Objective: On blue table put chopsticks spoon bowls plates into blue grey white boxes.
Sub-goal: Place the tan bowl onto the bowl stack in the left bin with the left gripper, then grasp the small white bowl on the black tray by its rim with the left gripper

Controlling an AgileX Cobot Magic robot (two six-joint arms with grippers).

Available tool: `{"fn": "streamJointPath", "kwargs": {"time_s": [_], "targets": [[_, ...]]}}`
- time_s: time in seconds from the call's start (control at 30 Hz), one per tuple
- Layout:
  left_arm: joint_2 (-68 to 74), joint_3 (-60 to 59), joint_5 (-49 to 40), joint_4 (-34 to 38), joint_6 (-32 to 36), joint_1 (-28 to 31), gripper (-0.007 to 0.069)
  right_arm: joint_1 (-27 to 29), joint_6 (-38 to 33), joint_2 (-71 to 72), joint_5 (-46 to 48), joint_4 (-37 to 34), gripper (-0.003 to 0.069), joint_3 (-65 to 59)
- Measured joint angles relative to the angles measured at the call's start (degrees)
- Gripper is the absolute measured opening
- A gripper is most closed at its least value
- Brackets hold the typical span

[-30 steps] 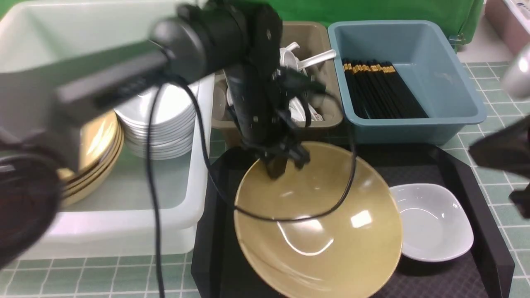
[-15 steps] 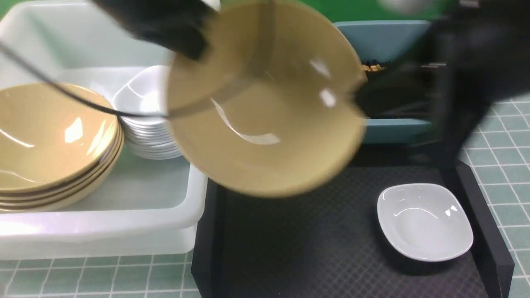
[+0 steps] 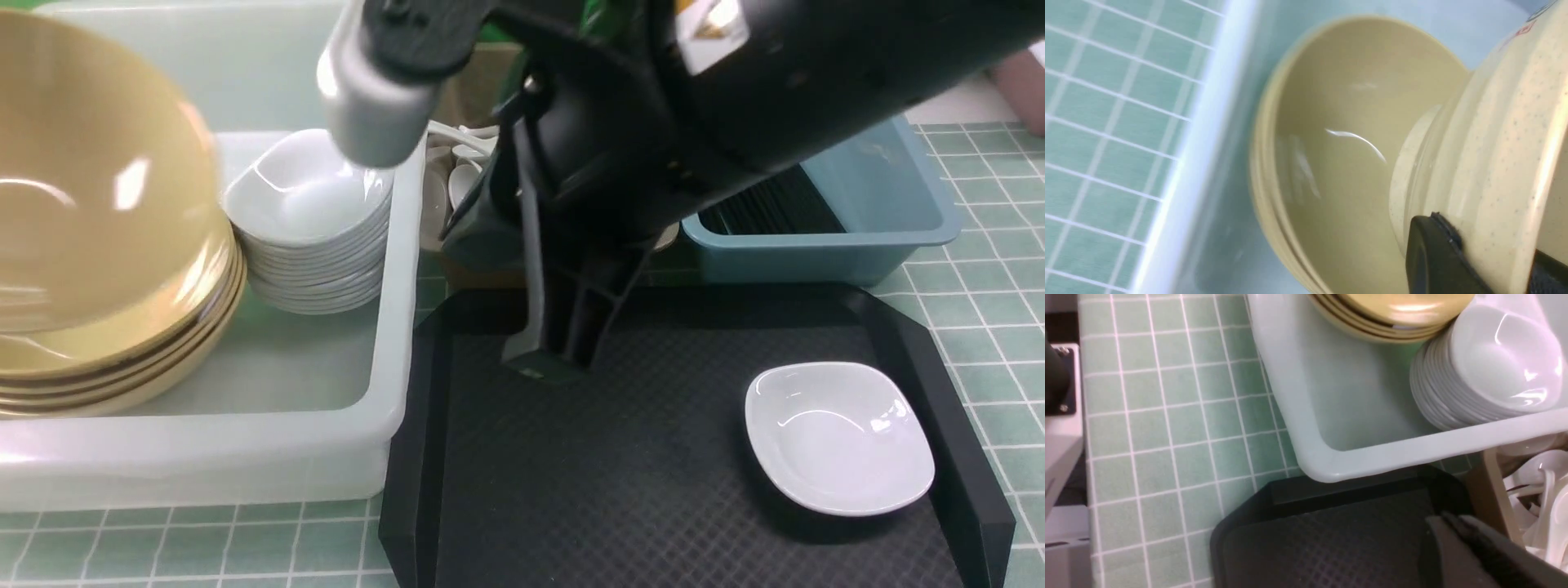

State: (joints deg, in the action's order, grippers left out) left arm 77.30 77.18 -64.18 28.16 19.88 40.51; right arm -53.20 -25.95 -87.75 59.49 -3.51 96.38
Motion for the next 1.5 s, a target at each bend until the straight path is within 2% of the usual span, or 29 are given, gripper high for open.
{"fn": "streamJointPath", "kwargs": {"time_s": [0.1, 0.3, 0.47, 0.63, 0.67, 0.7, 0.73, 0.8, 0.93, 1.03, 1.1, 1.17, 1.2, 1.23, 1.37, 1.43, 1.47, 1.5], "targets": [[2.01, -1.03, 3.1, 0.55, -0.4, 0.57, 0.0006, 0.0, -0.93, -0.79, 0.0, 0.15, 0.0048, 0.0], [8.58, -1.5, 3.63, 1.04, -0.75, 0.36, 0.0013, 0.0, -2.52, -1.02, 0.0, 0.36, 0.0048, 0.0], [13.49, -1.5, 4.2, 0.45, -0.87, 0.36, 0.0076, 0.0, -2.84, -1.02, 0.0, 0.47, 0.0048, 0.0], [15.39, -1.5, 4.07, -0.4, -0.82, 0.36, 0.0243, 0.43, -2.84, -1.02, 0.0, 0.59, 0.0048, 0.0], [15.38, -1.5, 4.0, -0.96, -0.82, 0.36, 0.0304, 0.83, -2.84, -1.09, 0.05, 0.59, 0.0048, 0.0], [15.38, -1.5, 4.0, -1.17, -0.82, 0.36, 0.0314, 0.92, -2.84, -1.09, 0.05, 0.59, 0.0048, 0.0], [15.38, -1.44, 3.7, -1.68, -0.82, 0.36, 0.0393, 1.69, -2.91, -1.2, 0.05, 0.59, 0.0048, 0.0], [15.38, -0.95, 2.99, -1.98, -0.82, 0.36, 0.0462, 2.64, -2.91, -1.25, 0.18, 0.6, 0.0048, 0.0], [14.03, 2.27, 0.34, -1.99, -1.66, 0.36, 0.0537, 4.27, -2.74, -1.25, 0.63, 0.66, 0.0048, 0.0], [11.33, 7.5, -2.56, -1.61, -2.36, -1.4, 0.0548, 5.78, -2.11, -1.25, 0.98, 0.66, 0.0048, 0.0], [9.49, 10.7, -4.39, -1.48, -2.76, -4.51, 0.0544, 6.93, -1.24, -1.25, 1.59, 0.66, 0.0048, 0.0], [7.84, 13.2, -5.56, -1.48, -2.81, -10.1, 0.0538, 8.4, -0.82, -1.25, 2.68, 0.66, 0.0048, 0.0], [6.85, 14.36, -5.95, -1.33, -2.81, -15.2, 0.0522, 9.61, -0.3, -1.25, 3.84, 0.66, 0.0048, 0.0], [6.85, 14.47, -6.04, -1.33, -2.81, -16.01, 0.0521, 9.78, -0.17, -1.2, 4.07, 0.71, 0.0048, 0.0], [7.9, 14.9, -6.89, -3.73, -2.81, -35.59, 0.0486, 14.06, 0.89, -0.64, 10.47, 0.85, 0.0048, -0.05], [9.93, 14.94, -6.95, -6.33, -3.31, -43.58, 0.0475, 16.07, 2.02, 0.22, 11.43, 0.87, 0.0048, -0.63], [10.2, 14.94, -6.95, -6.67, -3.38, -44.43, 0.0472, 16.26, 2.11, 0.37, 11.54, 0.95, 0.0049, -0.9], [11.68, 14.94, -6.83, -7.93, -3.9, -48.52, 0.047, 17.0, 2.51, 1.27, 11.64, 1.01, 0.005, -1.64]]}}
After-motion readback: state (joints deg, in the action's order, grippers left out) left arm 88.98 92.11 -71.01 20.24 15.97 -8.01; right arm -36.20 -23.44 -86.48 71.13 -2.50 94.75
